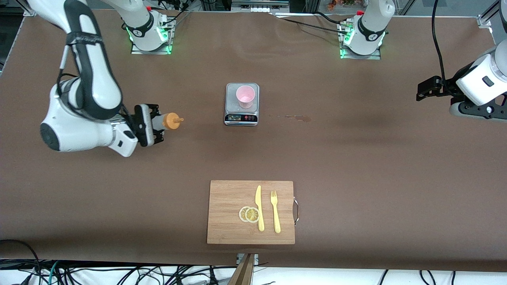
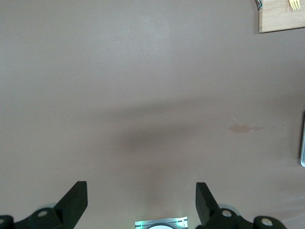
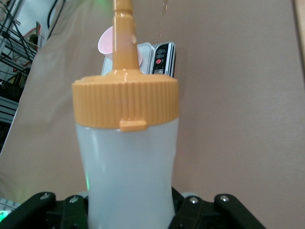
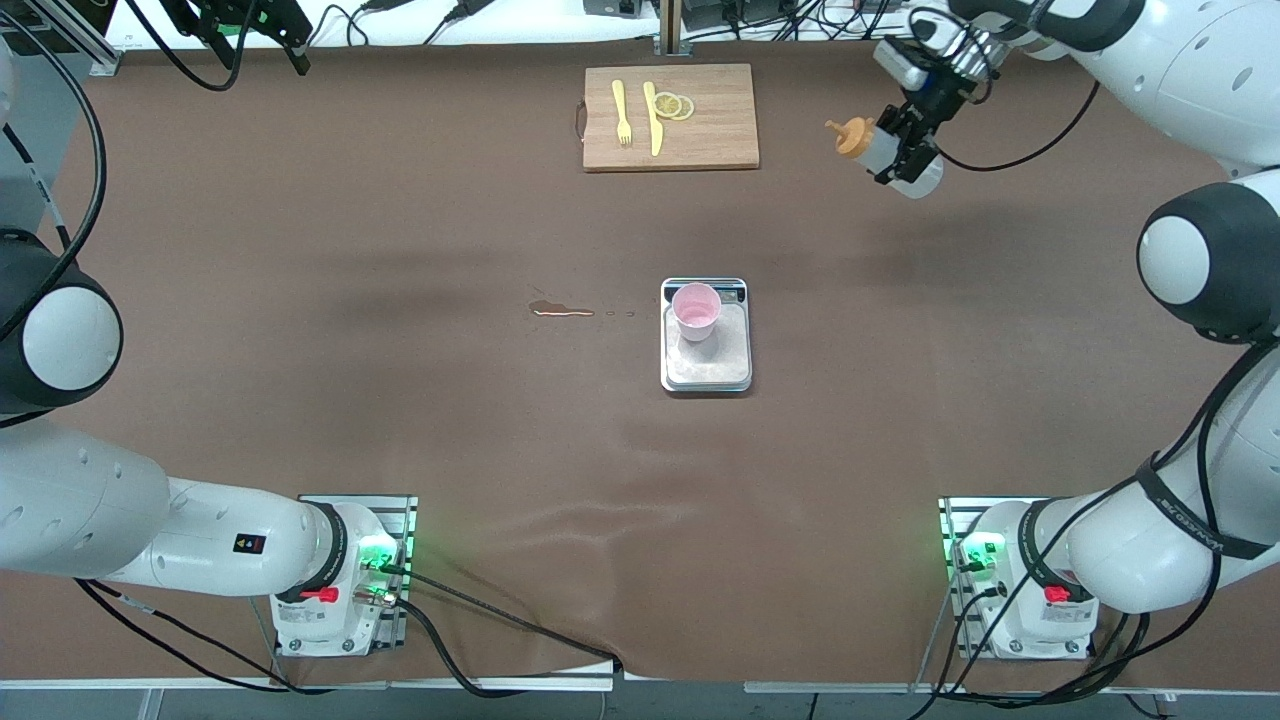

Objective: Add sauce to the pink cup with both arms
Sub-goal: 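Lift the sauce bottle with the right gripper toward the pink cup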

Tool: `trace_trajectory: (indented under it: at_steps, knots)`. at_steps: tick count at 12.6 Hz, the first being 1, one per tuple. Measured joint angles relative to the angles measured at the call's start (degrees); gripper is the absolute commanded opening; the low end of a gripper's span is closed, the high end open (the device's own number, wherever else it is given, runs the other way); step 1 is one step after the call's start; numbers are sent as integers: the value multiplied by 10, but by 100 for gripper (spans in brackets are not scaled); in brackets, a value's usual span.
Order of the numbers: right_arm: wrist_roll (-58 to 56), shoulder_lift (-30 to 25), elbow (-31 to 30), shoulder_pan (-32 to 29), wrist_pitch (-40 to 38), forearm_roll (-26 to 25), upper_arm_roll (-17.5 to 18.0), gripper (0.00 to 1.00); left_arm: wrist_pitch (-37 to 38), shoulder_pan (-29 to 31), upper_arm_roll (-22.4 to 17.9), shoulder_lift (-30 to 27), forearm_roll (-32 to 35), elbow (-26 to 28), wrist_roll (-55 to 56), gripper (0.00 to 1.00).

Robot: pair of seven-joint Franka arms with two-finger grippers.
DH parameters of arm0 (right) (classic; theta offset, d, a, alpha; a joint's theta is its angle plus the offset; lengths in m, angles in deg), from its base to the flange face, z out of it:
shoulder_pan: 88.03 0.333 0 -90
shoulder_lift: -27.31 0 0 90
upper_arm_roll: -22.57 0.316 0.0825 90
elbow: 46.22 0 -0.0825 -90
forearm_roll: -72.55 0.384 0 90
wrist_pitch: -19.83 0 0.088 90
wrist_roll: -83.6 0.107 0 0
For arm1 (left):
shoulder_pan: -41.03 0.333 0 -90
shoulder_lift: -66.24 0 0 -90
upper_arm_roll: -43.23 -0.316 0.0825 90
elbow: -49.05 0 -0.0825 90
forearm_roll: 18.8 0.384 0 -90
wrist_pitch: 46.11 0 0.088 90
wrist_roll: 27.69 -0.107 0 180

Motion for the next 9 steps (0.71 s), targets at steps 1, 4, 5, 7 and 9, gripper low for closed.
trace_trajectory:
  at_steps: [1, 4, 5, 7, 9]
  knots:
    - [23, -6, -7, 16, 5, -11, 0, 0, 0, 0, 0, 0, 0, 0, 0, 100]
    - [84, -29, -54, 61, 45, -38, 1, 0, 0, 0, 0, 1, 0, 0, 0, 100]
    - [103, -39, -73, 75, 57, -49, 1, 0, 0, 0, 0, 1, 0, -1, 0, 100]
    - [151, -55, -95, 105, 70, -76, 2, 0, 0, 0, 0, 1, 0, -1, 0, 100]
    - [208, -65, -102, 142, 76, -103, 4, 0, 0, -1, 1, 1, 0, -1, -1, 100]
